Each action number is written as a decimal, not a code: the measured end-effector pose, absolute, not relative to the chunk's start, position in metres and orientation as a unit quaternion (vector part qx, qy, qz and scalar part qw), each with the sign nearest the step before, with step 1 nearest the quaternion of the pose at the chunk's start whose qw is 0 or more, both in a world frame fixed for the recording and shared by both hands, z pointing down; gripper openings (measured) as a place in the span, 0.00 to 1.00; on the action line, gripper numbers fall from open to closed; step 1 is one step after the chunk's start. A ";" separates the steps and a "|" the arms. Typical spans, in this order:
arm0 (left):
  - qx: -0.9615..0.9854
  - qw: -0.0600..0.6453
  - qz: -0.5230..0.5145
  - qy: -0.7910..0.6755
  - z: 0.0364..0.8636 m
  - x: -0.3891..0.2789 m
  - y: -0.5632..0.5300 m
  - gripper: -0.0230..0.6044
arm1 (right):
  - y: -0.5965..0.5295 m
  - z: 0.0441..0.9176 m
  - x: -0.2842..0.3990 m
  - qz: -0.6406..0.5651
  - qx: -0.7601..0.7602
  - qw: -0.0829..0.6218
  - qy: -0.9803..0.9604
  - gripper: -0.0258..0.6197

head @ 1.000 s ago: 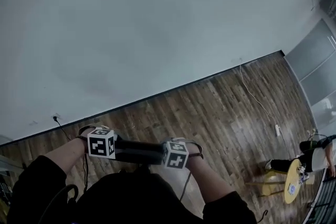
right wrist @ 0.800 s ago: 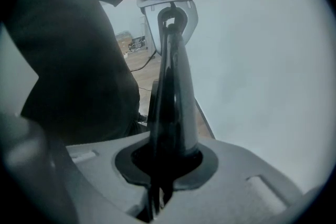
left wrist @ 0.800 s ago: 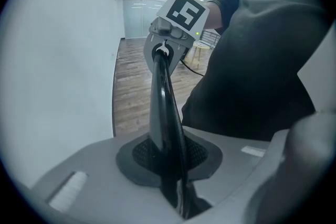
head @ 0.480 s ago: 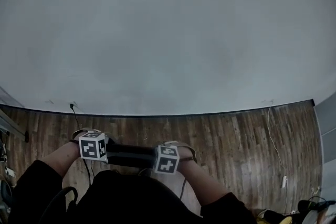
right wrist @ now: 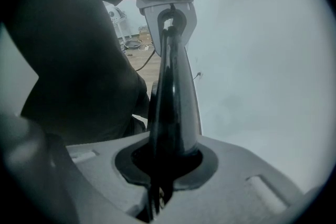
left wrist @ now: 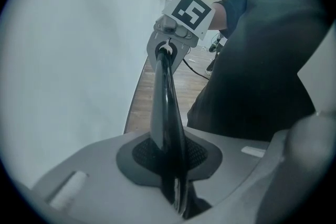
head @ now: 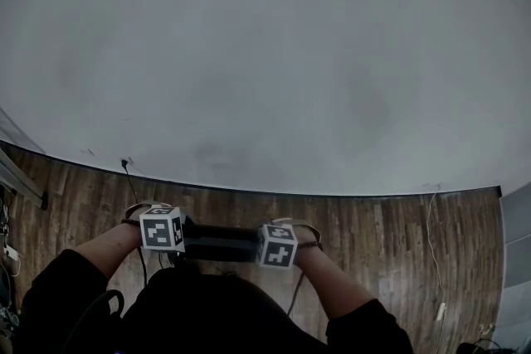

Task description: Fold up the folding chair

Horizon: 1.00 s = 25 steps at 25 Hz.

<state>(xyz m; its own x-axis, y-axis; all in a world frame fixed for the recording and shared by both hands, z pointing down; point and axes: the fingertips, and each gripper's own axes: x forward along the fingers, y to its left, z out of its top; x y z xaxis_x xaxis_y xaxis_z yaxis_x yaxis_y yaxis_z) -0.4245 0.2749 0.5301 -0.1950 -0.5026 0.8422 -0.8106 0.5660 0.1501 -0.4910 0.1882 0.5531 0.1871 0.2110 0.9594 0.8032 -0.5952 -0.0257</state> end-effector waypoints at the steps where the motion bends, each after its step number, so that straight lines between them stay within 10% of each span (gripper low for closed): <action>1: 0.438 0.459 0.166 -0.755 0.531 -0.428 0.278 0.14 | 0.191 0.553 -0.494 -0.532 -0.716 0.283 -0.353 0.10; 25: 0.420 0.461 0.155 -0.766 0.541 -0.506 0.350 0.14 | 0.265 0.561 -0.575 -0.538 -0.715 0.288 -0.340 0.11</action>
